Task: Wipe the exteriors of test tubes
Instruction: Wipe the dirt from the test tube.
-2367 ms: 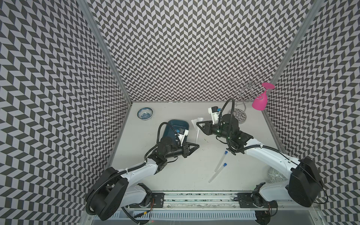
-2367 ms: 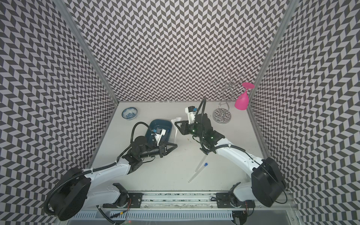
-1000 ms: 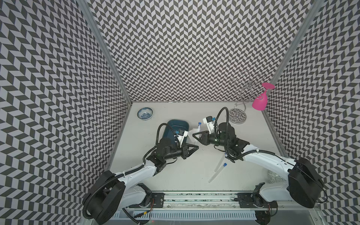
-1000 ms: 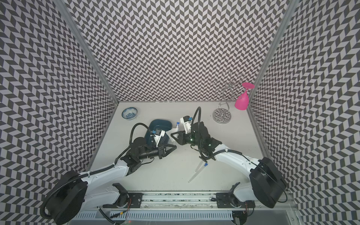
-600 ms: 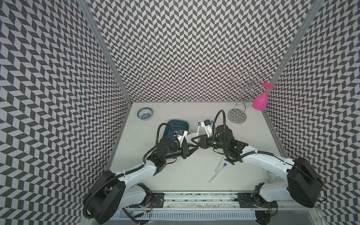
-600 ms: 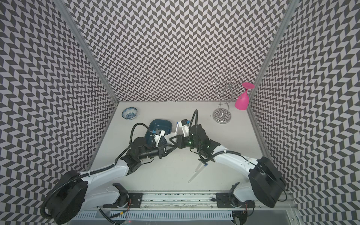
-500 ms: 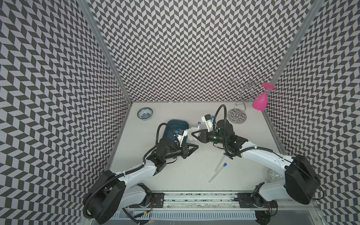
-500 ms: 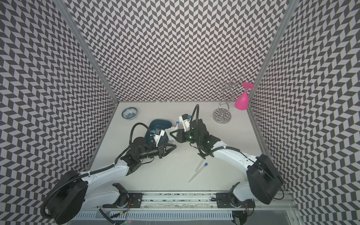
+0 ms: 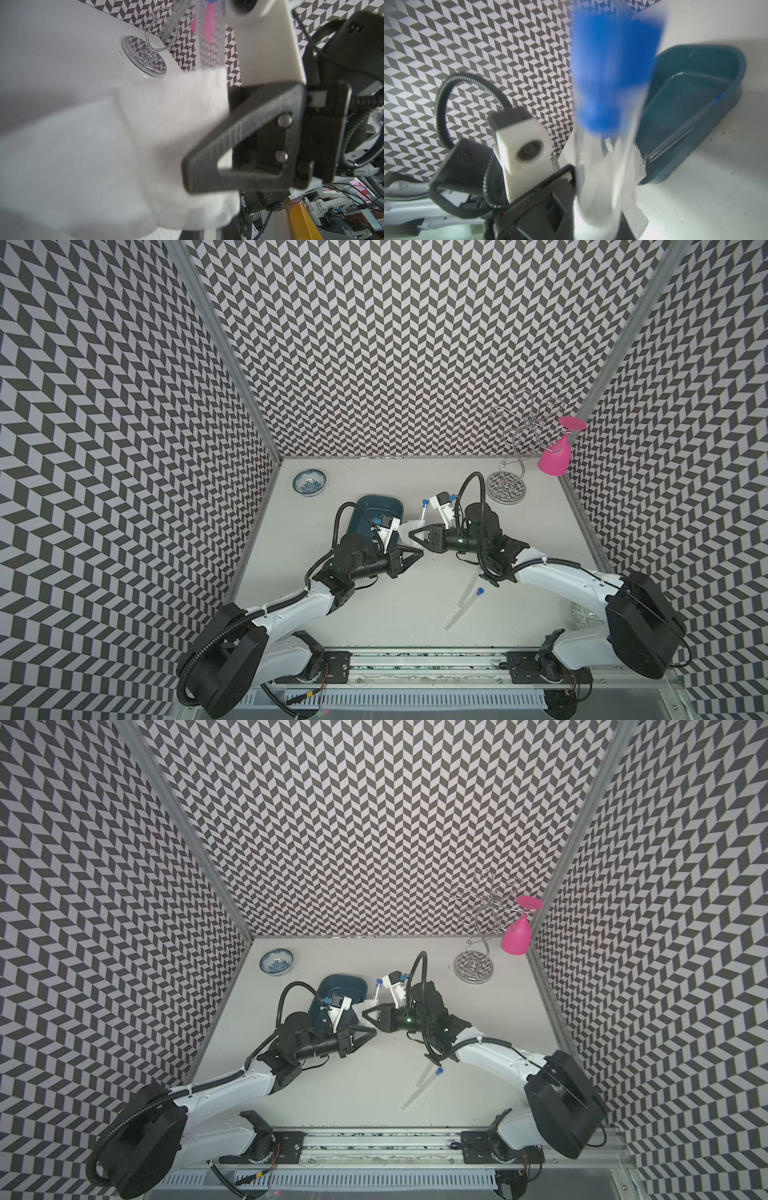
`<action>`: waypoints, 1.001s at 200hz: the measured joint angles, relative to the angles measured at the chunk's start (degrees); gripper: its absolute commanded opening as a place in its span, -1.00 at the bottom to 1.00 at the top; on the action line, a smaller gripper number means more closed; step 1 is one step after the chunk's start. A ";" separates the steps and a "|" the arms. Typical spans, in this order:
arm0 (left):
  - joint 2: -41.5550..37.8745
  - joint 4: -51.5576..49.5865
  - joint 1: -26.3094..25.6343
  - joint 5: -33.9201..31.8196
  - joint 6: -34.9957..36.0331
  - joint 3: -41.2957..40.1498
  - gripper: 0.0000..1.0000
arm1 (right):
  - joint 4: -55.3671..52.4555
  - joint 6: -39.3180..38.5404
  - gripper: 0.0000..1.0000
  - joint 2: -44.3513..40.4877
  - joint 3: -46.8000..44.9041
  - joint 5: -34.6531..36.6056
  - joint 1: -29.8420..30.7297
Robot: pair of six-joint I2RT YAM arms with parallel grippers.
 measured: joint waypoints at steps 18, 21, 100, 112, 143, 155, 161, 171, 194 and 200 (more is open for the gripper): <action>0.15 -1.03 -0.02 0.66 0.00 -0.04 -0.74 | 2.21 1.60 -0.56 -0.46 -2.27 0.22 0.92; 0.15 -1.05 -0.13 0.68 -0.02 -0.04 -0.74 | 2.43 1.66 -0.56 -0.46 -2.40 0.24 0.94; -0.52 1.03 -0.09 0.63 0.00 -0.04 -0.74 | -5.84 -3.69 -0.56 4.02 13.16 -0.20 -5.14; -0.85 1.07 -0.09 0.52 0.00 -0.04 -0.74 | -6.67 -4.26 -0.56 4.57 15.08 -0.63 -5.99; -1.57 0.68 -0.09 0.42 0.02 -0.04 -0.73 | -6.10 -4.52 -0.56 4.52 14.78 -1.38 -5.66; -1.57 0.07 -0.11 0.44 0.00 -0.17 -0.73 | -4.31 -3.96 -0.56 3.76 12.37 -0.81 -5.11; -1.57 -0.33 -0.11 0.44 0.00 -0.44 -0.73 | -3.32 -3.52 -0.56 3.10 10.71 -0.33 -4.66; -1.60 -0.42 -0.15 0.46 0.00 -0.87 -0.73 | -1.97 -2.73 -0.57 1.81 7.39 0.24 -3.39; -2.03 -1.05 -0.09 0.11 0.02 -1.09 -0.73 | -0.11 -0.81 -0.57 0.52 1.16 0.63 0.37; -2.19 -1.22 -0.09 0.09 0.07 -1.09 -0.73 | -0.07 -0.44 -0.57 0.52 0.33 0.79 1.36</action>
